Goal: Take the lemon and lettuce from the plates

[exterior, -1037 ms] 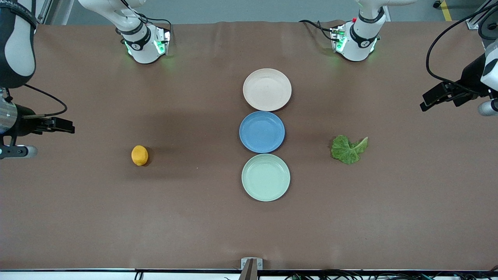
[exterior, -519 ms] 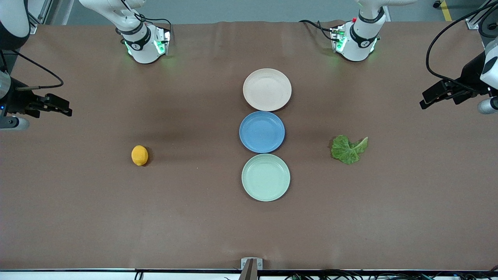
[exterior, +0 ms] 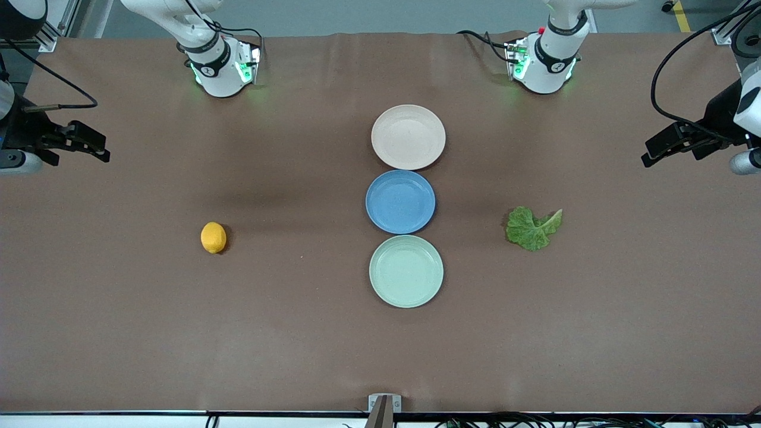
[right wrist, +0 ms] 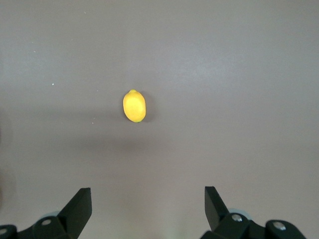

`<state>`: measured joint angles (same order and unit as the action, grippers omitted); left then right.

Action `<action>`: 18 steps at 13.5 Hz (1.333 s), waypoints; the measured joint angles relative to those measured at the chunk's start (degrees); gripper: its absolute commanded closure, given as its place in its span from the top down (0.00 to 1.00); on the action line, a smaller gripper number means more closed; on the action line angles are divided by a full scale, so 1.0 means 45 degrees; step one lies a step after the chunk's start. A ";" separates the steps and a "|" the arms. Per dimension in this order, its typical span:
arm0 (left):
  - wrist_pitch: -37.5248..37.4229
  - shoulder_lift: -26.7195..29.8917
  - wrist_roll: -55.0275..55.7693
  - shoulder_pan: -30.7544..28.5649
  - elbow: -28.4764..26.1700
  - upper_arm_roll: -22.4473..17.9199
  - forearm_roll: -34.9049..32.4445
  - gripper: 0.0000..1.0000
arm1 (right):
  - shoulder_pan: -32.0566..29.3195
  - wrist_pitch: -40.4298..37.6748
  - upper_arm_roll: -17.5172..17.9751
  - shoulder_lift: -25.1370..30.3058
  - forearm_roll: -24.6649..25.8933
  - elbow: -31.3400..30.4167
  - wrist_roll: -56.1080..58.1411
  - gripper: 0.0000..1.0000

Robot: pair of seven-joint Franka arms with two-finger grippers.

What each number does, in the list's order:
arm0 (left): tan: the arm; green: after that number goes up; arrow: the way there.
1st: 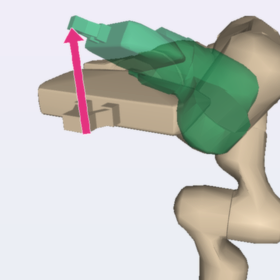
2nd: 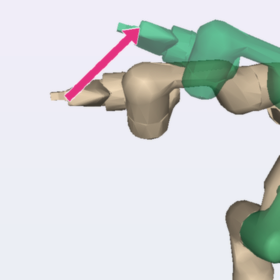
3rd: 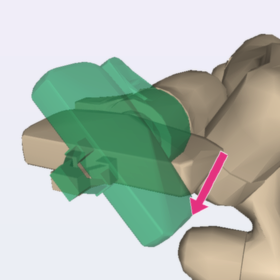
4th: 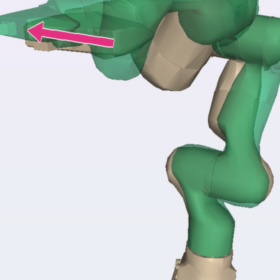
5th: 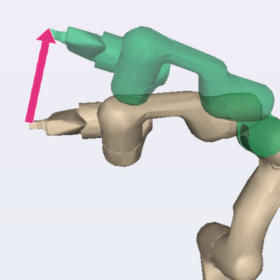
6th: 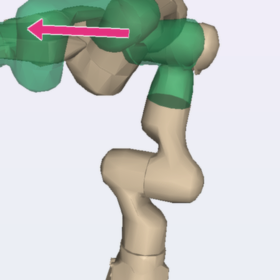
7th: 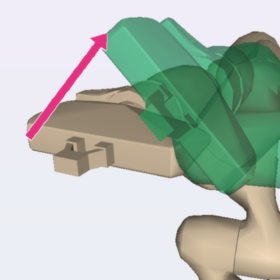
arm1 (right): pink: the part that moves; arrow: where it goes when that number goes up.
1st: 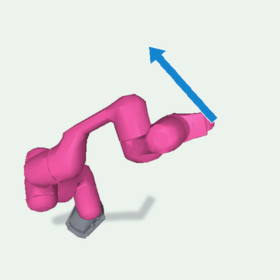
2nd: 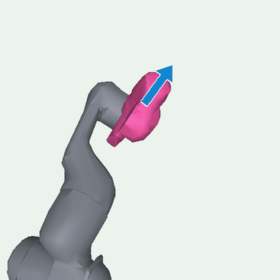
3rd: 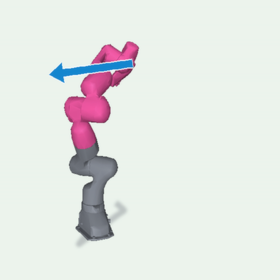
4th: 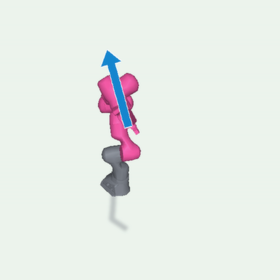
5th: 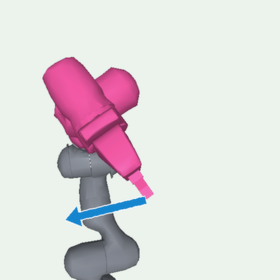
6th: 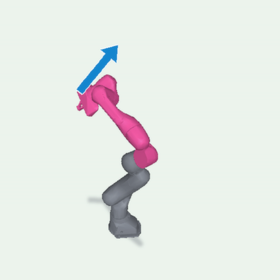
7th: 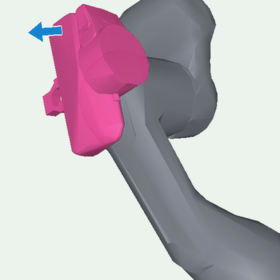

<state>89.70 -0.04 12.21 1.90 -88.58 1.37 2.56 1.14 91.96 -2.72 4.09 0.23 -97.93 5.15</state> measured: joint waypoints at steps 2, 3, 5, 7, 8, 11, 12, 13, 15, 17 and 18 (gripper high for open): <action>0.0000 0.0000 0.0000 -0.0005 0.0000 -0.0002 0.0000 1.00 | -0.0005 0.0318 0.0001 0.0201 0.0000 -0.0350 0.0050 1.00; 0.0000 0.0000 0.0000 -0.0005 0.0000 -0.0002 0.0000 1.00 | -0.0005 0.0432 0.0002 0.0298 0.0008 -0.0521 0.0074 1.00; 0.0000 0.0000 0.0000 -0.0011 0.0000 -0.0007 0.0000 1.00 | -0.0008 0.0522 0.0001 0.0422 0.0130 -0.0712 0.0157 1.00; 0.0000 0.0000 0.0000 -0.0015 0.0000 -0.0012 0.0000 1.00 | -0.0010 0.0563 0.0002 0.0451 0.0177 -0.0732 0.0224 1.00; 0.0000 -0.0001 0.0000 -0.0016 0.0000 -0.0012 0.0000 1.00 | -0.0010 0.0587 0.0002 0.0451 0.0182 -0.0732 0.0229 1.00; 0.0000 0.0000 0.0000 -0.0016 0.0000 -0.0012 0.0000 1.00 | -0.0013 0.0638 0.0002 0.0468 0.0189 -0.0600 0.0232 1.00; 0.0000 -0.0001 0.0000 -0.0016 0.0000 -0.0012 0.0000 1.00 | -0.0022 0.0637 0.0002 0.0473 0.0189 -0.0484 0.0233 1.00; 0.0000 -0.0001 0.0000 -0.0016 0.0000 -0.0012 0.0000 1.00 | -0.0036 0.0635 0.0001 0.0473 0.0190 -0.0399 0.0233 1.00; 0.0000 -0.0001 0.0000 -0.0016 0.0000 -0.0011 0.0000 1.00 | -0.0053 0.0633 0.0001 0.0472 0.0190 -0.0336 0.0234 1.00; 0.0000 -0.0001 0.0000 -0.0015 0.0000 -0.0010 0.0000 1.00 | -0.0075 0.0634 0.0001 0.0471 0.0190 -0.0320 0.0235 1.00; 0.0000 -0.0001 0.0000 -0.0015 0.0000 -0.0010 0.0000 1.00 | -0.0089 0.0634 0.0001 0.0468 0.0190 -0.0297 0.0235 1.00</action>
<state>89.70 -0.04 12.21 1.83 -88.58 1.33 2.56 0.73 94.81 -2.72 6.19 1.08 -99.27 6.20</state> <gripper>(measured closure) 0.000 0.000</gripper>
